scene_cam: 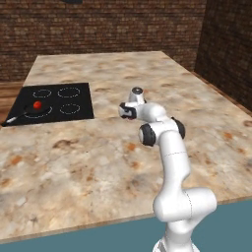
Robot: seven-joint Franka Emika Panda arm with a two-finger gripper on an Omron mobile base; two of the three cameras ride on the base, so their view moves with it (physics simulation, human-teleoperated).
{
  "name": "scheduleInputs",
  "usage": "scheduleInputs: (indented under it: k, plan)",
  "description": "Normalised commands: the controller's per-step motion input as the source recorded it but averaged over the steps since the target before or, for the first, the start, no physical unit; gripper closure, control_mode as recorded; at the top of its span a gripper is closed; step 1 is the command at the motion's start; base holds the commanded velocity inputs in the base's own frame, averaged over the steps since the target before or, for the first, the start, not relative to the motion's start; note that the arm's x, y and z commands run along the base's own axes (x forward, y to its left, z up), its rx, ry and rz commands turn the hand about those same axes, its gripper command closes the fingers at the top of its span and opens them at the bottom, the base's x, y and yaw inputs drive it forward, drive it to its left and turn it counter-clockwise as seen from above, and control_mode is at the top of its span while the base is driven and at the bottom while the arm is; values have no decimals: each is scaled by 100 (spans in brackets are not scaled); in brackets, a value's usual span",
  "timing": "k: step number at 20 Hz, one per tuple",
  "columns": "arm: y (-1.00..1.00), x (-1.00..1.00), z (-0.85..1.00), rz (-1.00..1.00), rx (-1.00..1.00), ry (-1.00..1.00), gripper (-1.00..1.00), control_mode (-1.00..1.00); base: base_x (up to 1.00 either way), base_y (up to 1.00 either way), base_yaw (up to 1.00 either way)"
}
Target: Place the pan on the front right burner on the stove. Then place the tomato and the onion in the pan and turn on the front right burner.
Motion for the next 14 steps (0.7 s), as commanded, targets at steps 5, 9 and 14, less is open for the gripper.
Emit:
scheduleInputs:
  k: [5,9,14]
  plan:
    - [22,32,-4,0,0,1,100,-100,0,0,0]
    - [6,-19,-1,-1,0,12,100,-100,0,0,0]
    - [-2,-98,6,-8,4,7,100,-100,0,0,0]
